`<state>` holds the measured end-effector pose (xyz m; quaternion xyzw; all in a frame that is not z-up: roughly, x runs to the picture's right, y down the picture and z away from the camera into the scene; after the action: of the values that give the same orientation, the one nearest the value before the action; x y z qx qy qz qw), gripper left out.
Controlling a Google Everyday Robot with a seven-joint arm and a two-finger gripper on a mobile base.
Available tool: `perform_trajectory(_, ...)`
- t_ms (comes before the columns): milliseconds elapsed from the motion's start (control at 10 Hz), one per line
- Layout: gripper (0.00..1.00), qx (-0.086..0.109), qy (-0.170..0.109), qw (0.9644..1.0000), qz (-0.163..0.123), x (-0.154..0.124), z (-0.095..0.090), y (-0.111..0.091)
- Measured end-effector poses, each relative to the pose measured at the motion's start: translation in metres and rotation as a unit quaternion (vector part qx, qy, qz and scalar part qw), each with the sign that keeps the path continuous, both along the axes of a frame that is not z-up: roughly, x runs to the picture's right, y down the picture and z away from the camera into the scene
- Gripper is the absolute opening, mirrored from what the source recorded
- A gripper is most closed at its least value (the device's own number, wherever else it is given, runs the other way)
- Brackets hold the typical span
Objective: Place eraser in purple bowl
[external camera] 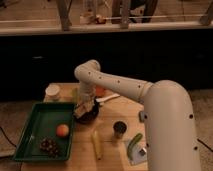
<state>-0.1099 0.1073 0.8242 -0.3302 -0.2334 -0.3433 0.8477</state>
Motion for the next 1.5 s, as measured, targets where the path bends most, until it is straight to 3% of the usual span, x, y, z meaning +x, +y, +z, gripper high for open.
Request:
perform_trajectory(300,0.65,0.003,0.004,1.0000,0.005,0.0027,-0.0029,0.0005)
perform_trajectory(500,0.79,0.004,0.005,1.0000,0.006,0.0032,-0.0036,0.0011)
perform_trajectory(1500,0.80,0.007,-0.001,1.0000,0.003,0.0028,-0.0056,0.0045)
